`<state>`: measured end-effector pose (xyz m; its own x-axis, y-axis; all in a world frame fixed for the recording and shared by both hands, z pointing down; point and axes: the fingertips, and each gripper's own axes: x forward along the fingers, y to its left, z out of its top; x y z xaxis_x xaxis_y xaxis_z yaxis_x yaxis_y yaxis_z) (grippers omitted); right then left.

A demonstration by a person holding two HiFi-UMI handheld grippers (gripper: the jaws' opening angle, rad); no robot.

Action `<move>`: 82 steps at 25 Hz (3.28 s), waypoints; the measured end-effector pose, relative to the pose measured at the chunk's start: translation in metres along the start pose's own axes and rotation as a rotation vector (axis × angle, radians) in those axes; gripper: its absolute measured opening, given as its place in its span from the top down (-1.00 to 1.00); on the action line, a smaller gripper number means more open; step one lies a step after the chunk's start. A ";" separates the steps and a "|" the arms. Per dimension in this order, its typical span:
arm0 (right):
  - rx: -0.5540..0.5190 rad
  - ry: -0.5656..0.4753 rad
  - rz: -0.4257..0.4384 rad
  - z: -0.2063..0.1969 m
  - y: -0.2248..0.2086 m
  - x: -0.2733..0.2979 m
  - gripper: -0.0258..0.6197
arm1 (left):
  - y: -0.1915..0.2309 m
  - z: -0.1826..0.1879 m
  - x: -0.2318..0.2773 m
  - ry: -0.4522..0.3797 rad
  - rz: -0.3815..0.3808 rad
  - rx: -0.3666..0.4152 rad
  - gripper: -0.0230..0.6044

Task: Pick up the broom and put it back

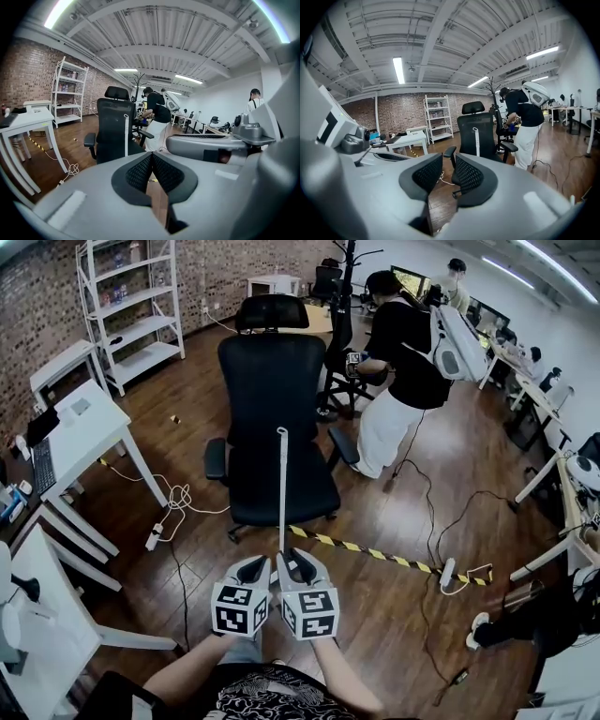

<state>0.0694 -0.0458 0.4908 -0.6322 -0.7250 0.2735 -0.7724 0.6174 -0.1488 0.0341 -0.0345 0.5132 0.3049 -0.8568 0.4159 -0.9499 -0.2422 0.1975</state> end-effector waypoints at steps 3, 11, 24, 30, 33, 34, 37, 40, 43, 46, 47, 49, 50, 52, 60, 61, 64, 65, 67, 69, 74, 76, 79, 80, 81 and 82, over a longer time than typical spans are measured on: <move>-0.003 0.006 -0.009 0.003 -0.014 0.024 0.73 | 0.010 0.008 0.023 -0.002 -0.009 -0.006 0.90; -0.002 0.018 -0.035 0.026 -0.043 0.100 0.72 | 0.056 0.047 0.084 0.002 -0.029 -0.007 0.90; 0.011 0.071 -0.102 0.043 -0.086 0.206 0.59 | 0.115 0.097 0.164 0.020 -0.100 0.001 0.90; 0.033 0.079 -0.141 0.040 -0.111 0.247 0.53 | 0.137 0.110 0.188 0.026 -0.125 0.015 0.90; 0.054 0.081 -0.160 0.036 -0.123 0.268 0.49 | 0.145 0.113 0.198 0.034 -0.135 0.029 0.90; 0.061 0.088 -0.164 0.035 -0.127 0.275 0.48 | 0.148 0.115 0.201 0.037 -0.138 0.033 0.90; 0.093 0.116 -0.175 0.026 -0.139 0.297 0.43 | 0.157 0.116 0.209 0.049 -0.151 0.031 0.90; 0.123 0.138 -0.187 0.017 -0.153 0.317 0.37 | 0.165 0.114 0.216 0.063 -0.161 0.034 0.90; 0.128 0.158 -0.201 0.012 -0.165 0.335 0.35 | 0.172 0.116 0.225 0.071 -0.167 0.047 0.90; 0.135 0.168 -0.215 0.008 -0.174 0.348 0.34 | 0.177 0.119 0.234 0.074 -0.179 0.060 0.90; 0.137 0.170 -0.219 0.007 -0.177 0.352 0.34 | 0.178 0.119 0.238 0.076 -0.183 0.065 0.90; 0.141 0.178 -0.226 0.003 -0.182 0.359 0.34 | 0.179 0.121 0.244 0.079 -0.191 0.072 0.90; 0.144 0.182 -0.228 0.001 -0.185 0.362 0.34 | 0.179 0.122 0.247 0.080 -0.195 0.074 0.90; 0.146 0.191 -0.233 -0.003 -0.190 0.368 0.33 | 0.179 0.123 0.253 0.081 -0.202 0.078 0.90; 0.128 0.236 -0.244 -0.018 -0.205 0.395 0.31 | 0.193 0.127 0.263 0.077 -0.197 0.076 0.90; 0.119 0.238 -0.252 -0.019 -0.208 0.397 0.31 | 0.195 0.127 0.263 0.077 -0.193 0.076 0.90; 0.070 0.243 -0.272 -0.018 -0.215 0.401 0.44 | 0.200 0.127 0.263 0.080 -0.185 0.079 0.90; 0.056 0.242 -0.276 -0.018 -0.216 0.402 0.57 | 0.201 0.127 0.263 0.081 -0.183 0.080 0.90; 0.040 0.241 -0.275 -0.016 -0.216 0.401 0.67 | 0.203 0.129 0.261 0.079 -0.179 0.082 0.90; 0.031 0.236 -0.271 -0.015 -0.215 0.399 0.67 | 0.202 0.130 0.260 0.076 -0.178 0.084 0.90; 0.030 0.211 -0.281 -0.012 -0.209 0.387 0.67 | 0.198 0.128 0.256 0.077 -0.186 0.082 0.90; 0.023 0.211 -0.286 -0.015 -0.206 0.381 0.67 | 0.196 0.128 0.252 0.076 -0.189 0.078 0.90; 0.023 0.197 -0.288 -0.017 -0.197 0.364 0.67 | 0.190 0.129 0.247 0.068 -0.192 0.071 0.90; 0.026 0.192 -0.290 -0.018 -0.194 0.357 0.67 | 0.187 0.129 0.245 0.066 -0.193 0.068 0.90; 0.028 0.185 -0.293 -0.018 -0.191 0.350 0.67 | 0.184 0.129 0.243 0.064 -0.196 0.065 0.90; 0.030 0.178 -0.296 -0.019 -0.189 0.344 0.68 | 0.182 0.129 0.242 0.063 -0.198 0.063 0.90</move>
<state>-0.0008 -0.4056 0.6310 -0.3619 -0.8052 0.4698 -0.9238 0.3773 -0.0650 -0.0735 -0.3441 0.5353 0.4877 -0.7600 0.4296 -0.8729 -0.4325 0.2258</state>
